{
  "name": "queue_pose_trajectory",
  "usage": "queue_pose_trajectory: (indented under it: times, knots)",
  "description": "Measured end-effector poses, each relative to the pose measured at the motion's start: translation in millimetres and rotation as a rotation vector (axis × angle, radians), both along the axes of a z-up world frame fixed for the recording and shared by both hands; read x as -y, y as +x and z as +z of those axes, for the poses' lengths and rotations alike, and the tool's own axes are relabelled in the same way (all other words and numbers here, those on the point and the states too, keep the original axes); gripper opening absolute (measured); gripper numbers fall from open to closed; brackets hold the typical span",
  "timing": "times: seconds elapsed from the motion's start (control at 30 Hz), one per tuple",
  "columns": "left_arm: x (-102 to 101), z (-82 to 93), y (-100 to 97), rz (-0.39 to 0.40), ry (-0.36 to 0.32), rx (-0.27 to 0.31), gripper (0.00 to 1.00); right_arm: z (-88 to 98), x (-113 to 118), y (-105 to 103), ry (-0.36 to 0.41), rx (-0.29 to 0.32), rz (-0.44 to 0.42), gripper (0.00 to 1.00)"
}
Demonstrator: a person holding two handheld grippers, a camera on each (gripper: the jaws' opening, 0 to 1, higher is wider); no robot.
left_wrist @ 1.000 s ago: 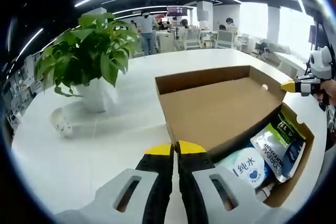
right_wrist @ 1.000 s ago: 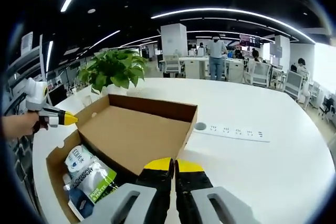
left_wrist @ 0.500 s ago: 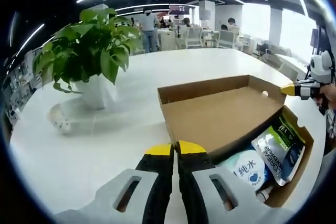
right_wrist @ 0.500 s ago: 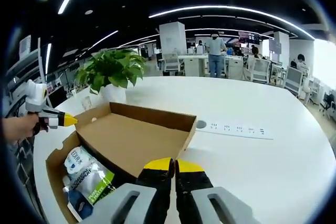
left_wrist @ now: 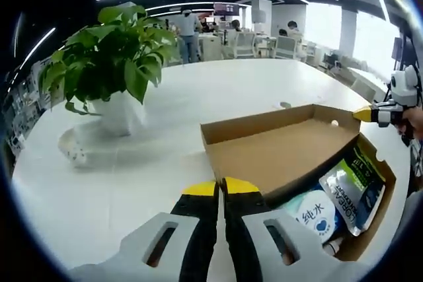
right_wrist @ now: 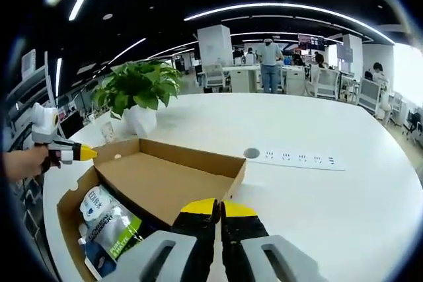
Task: Operate the shoe box by opening the lid, removing the specified soft item, and placing it in the target area until the item is outside and the box remains undamaged.
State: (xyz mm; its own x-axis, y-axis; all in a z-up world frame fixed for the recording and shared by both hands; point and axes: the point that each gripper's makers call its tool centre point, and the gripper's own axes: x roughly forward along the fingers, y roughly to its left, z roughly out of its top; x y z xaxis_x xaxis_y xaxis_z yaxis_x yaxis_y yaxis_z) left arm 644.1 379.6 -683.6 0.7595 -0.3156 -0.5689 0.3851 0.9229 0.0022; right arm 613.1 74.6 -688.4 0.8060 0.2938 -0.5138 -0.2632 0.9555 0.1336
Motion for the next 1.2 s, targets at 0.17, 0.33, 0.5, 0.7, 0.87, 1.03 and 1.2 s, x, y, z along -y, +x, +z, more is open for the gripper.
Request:
queue_pose_trajectory:
  times: [0.17, 0.33, 0.5, 0.7, 0.87, 1.03, 1.2]
  knots:
    - [-0.1, -1.8, 1.2, 0.004, -0.002, 0.000, 0.01, -0.8, 0.7, 0.5, 0.000, -0.003, -0.001, 0.00]
    - [0.1, -2.5, 2.2, 0.006, 0.002, -0.002, 0.01, -1.4, 0.8, 0.7, -0.002, -0.003, -0.003, 0.00]
    - [-0.5, -2.7, 2.4, 0.009, -0.002, -0.002, 0.01, -2.7, 1.0, 2.0, -0.001, -0.005, -0.004, 0.00]
    - [-0.7, -2.8, 3.4, 0.009, -0.001, 0.000, 0.01, -3.5, 0.5, 2.8, 0.004, -0.008, -0.003, 0.00]
    - [-1.1, -2.0, 1.9, 0.008, 0.002, 0.006, 0.01, -3.0, 0.2, 2.6, 0.004, -0.010, -0.001, 0.00]
    - [-0.8, -1.4, 1.9, 0.000, 0.015, 0.013, 0.01, -1.6, -0.3, 1.3, -0.018, -0.008, 0.021, 0.00]
    - [-1.2, 1.1, 0.9, 0.002, 0.014, 0.023, 0.02, -0.9, -7.4, -3.0, -0.064, -0.009, 0.085, 0.08]
